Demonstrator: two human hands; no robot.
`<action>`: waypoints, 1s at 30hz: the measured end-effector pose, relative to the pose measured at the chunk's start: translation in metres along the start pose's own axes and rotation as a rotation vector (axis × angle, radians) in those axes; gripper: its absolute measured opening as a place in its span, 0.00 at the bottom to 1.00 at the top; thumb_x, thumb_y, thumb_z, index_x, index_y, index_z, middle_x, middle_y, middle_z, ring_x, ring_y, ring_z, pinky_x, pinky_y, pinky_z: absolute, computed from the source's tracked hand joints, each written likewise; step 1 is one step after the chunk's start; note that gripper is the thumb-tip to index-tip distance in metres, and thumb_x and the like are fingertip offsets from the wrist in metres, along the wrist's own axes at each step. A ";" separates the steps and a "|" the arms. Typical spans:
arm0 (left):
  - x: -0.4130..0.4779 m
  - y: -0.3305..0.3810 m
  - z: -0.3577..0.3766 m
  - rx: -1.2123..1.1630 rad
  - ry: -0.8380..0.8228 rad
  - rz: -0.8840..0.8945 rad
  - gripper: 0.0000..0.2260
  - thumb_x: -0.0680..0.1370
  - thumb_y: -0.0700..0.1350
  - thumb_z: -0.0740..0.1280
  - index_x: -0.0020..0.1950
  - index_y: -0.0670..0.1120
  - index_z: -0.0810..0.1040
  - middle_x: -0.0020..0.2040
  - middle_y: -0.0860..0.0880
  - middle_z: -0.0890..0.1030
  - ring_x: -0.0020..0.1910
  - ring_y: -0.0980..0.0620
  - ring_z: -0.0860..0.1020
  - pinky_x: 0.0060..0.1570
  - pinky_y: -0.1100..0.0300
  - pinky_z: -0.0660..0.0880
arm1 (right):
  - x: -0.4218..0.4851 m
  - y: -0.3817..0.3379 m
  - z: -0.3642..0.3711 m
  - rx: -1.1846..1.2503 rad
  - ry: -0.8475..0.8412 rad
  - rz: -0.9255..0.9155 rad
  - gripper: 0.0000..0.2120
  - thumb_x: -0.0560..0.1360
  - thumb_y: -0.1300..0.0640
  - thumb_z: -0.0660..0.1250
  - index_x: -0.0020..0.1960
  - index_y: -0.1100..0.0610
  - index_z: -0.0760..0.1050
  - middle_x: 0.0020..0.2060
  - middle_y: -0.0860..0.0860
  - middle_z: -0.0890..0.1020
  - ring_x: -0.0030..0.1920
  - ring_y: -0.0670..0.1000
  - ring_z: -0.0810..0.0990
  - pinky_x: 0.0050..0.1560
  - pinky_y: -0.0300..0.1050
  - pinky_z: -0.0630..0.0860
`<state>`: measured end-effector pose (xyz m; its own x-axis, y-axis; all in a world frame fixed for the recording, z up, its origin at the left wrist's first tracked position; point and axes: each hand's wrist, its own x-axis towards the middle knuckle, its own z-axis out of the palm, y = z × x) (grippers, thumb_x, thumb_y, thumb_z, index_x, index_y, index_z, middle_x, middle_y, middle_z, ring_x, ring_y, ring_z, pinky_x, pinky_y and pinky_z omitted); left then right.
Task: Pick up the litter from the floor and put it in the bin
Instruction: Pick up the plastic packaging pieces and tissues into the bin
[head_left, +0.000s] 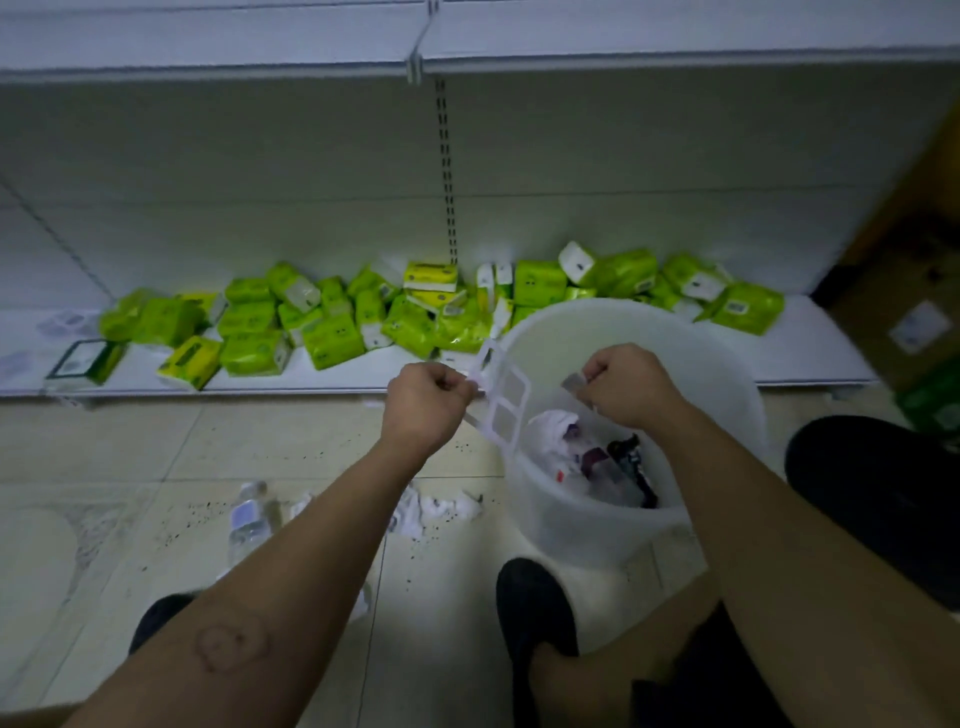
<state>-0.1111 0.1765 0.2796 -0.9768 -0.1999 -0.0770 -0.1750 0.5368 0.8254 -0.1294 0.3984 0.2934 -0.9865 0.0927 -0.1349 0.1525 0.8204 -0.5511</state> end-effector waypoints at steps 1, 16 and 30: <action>0.002 0.007 0.011 0.003 0.005 -0.001 0.06 0.73 0.47 0.71 0.40 0.46 0.83 0.34 0.50 0.83 0.37 0.49 0.81 0.41 0.59 0.76 | 0.003 0.007 -0.004 -0.001 0.025 0.017 0.08 0.68 0.57 0.73 0.35 0.62 0.79 0.38 0.60 0.83 0.43 0.59 0.81 0.47 0.48 0.79; -0.012 -0.018 0.031 0.133 -0.169 -0.037 0.17 0.73 0.52 0.71 0.60 0.48 0.78 0.55 0.50 0.80 0.53 0.50 0.79 0.56 0.54 0.75 | 0.005 0.012 -0.005 -0.007 -0.122 0.038 0.27 0.71 0.52 0.72 0.67 0.61 0.72 0.66 0.57 0.74 0.65 0.57 0.73 0.63 0.45 0.70; -0.056 -0.146 -0.089 0.269 -0.125 -0.231 0.20 0.74 0.49 0.69 0.63 0.43 0.76 0.59 0.43 0.80 0.56 0.46 0.79 0.56 0.55 0.76 | -0.053 -0.101 0.108 -0.089 -0.407 -0.255 0.20 0.70 0.51 0.72 0.60 0.56 0.77 0.55 0.56 0.81 0.54 0.55 0.80 0.57 0.46 0.76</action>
<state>-0.0201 0.0360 0.2133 -0.9124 -0.2486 -0.3252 -0.4026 0.6885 0.6032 -0.0860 0.2496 0.2675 -0.8854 -0.3314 -0.3258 -0.1144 0.8349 -0.5383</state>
